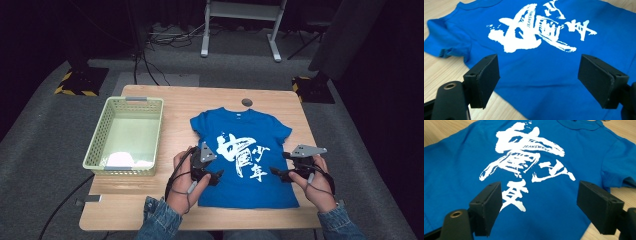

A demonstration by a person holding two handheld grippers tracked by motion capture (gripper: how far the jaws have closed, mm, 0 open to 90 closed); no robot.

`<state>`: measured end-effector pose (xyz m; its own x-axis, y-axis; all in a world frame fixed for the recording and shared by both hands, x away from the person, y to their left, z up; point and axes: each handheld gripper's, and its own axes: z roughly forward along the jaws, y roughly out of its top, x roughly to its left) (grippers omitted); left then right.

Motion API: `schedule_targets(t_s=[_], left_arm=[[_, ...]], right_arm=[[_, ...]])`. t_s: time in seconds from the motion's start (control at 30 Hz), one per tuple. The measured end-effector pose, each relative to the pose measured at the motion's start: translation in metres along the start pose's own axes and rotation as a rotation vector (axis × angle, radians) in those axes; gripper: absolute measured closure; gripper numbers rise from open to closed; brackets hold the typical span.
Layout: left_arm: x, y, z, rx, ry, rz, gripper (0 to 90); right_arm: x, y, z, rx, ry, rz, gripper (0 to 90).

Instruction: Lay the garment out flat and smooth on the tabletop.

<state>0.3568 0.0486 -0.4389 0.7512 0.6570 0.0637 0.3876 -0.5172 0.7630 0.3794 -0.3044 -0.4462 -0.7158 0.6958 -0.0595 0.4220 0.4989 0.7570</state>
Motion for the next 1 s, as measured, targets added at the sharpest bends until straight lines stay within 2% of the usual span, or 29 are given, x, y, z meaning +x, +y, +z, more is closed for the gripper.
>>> schedule_targets(t_s=[0.5,0.63,0.87,1.0], left_arm=[[0.008,-0.01,-0.027,0.006,0.039,-0.004,17.1],[0.012,-0.015,-0.038,-0.008,0.051,-0.012,17.1],[0.017,-0.025,-0.053,-0.008,0.044,-0.032,18.0],[0.021,-0.031,-0.06,-0.007,0.042,-0.041,19.0]], right_arm=[[-0.004,-0.006,-0.042,-0.026,-0.046,0.01,21.2],[-0.007,-0.01,-0.052,-0.024,-0.05,0.016,23.4],[-0.012,-0.015,-0.066,-0.029,-0.073,0.025,22.3],[-0.016,-0.019,-0.071,-0.018,-0.062,0.022,23.2]])
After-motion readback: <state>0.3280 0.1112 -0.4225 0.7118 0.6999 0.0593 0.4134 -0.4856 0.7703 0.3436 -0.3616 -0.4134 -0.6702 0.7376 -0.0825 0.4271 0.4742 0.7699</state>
